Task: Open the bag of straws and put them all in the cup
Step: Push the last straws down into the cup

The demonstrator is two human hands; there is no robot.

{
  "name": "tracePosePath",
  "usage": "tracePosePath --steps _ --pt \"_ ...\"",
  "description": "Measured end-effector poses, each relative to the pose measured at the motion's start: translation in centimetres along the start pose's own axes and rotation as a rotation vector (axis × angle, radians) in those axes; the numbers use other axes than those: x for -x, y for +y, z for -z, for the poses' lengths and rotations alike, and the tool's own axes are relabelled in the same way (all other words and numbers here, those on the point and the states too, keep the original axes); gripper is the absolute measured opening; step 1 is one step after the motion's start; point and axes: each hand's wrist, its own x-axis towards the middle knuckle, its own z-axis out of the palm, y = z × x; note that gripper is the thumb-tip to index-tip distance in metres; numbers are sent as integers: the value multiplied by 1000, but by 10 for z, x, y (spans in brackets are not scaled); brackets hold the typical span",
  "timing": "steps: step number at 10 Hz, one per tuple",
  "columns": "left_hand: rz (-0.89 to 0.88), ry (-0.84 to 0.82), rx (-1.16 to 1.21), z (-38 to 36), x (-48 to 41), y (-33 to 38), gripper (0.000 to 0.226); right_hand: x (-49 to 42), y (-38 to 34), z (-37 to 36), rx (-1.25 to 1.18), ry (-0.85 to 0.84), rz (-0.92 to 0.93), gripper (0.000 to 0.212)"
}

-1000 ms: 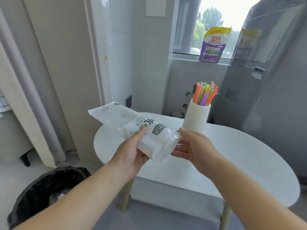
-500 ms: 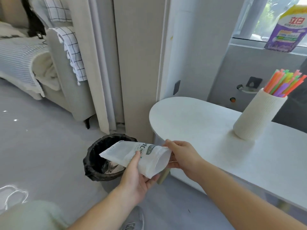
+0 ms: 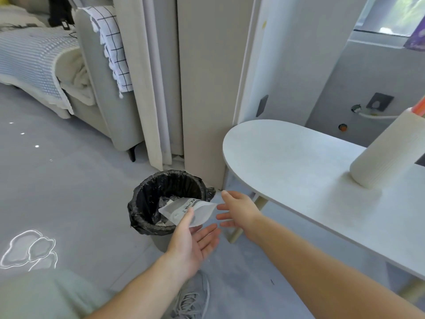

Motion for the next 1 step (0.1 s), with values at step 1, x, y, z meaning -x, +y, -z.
tracePosePath --steps 1 --pt "23 -53 -84 -8 8 -9 58 7 3 13 -15 9 -16 37"
